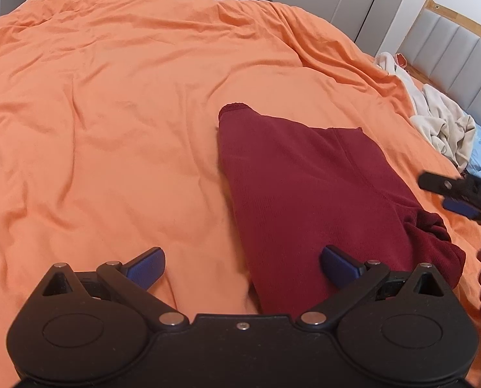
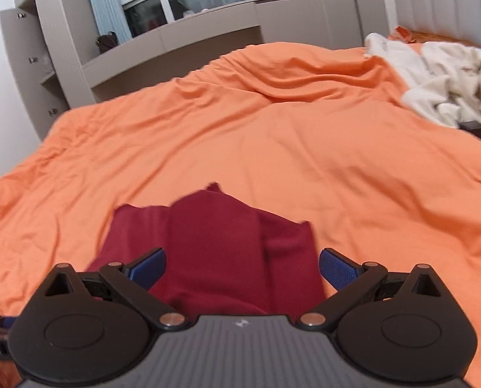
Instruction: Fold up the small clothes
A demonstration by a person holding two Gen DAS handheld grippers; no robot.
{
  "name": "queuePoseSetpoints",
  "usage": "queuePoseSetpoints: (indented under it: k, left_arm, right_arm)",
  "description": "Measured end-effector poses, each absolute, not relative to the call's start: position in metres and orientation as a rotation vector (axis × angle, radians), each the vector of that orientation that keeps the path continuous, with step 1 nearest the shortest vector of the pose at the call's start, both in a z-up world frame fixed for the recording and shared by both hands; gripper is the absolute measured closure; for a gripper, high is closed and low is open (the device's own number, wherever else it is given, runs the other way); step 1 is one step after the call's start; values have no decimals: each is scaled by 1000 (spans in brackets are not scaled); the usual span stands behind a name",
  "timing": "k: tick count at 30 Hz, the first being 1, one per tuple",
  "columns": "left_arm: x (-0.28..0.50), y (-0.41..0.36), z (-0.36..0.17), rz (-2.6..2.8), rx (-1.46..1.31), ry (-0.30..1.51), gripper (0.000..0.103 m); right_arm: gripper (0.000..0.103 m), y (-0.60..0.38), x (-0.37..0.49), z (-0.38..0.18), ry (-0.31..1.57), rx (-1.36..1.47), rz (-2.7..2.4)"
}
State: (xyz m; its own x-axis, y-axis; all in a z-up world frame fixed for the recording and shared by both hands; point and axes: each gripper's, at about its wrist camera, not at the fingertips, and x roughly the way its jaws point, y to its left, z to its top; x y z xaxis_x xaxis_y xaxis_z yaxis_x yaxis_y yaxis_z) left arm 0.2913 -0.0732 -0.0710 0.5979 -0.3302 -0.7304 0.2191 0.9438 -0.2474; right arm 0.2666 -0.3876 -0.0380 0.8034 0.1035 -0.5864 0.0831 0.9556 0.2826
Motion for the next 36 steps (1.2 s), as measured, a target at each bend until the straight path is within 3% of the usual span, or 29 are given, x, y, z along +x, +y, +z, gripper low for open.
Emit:
queuePoseSetpoints:
  k: [3,13,17,18,26,36]
  left_arm:
    - [297,-71,-65,-333,-146,885,0]
    - [322,-50,-72,-331,-269,929,1]
    - [325,-56,-83,-366,-275,960,1]
    - [326,-58,-85,-379,-284,966,1]
    - [332,-99,-88,-507,-277,1011,15]
    - [329,-126,-78,-504,-219,1012,12]
  right_arm:
    - [19,-384,280,-43,648,315,42]
    - [44,-391,291,-62,702,377,-5]
    - [89,-396,286,-66,689,459,6]
    - [93,-396,284,-64,676,450,2]
    - [97,-408,268,-32,568,420,-25]
    - [97,-430,280,-72,657,459,-98]
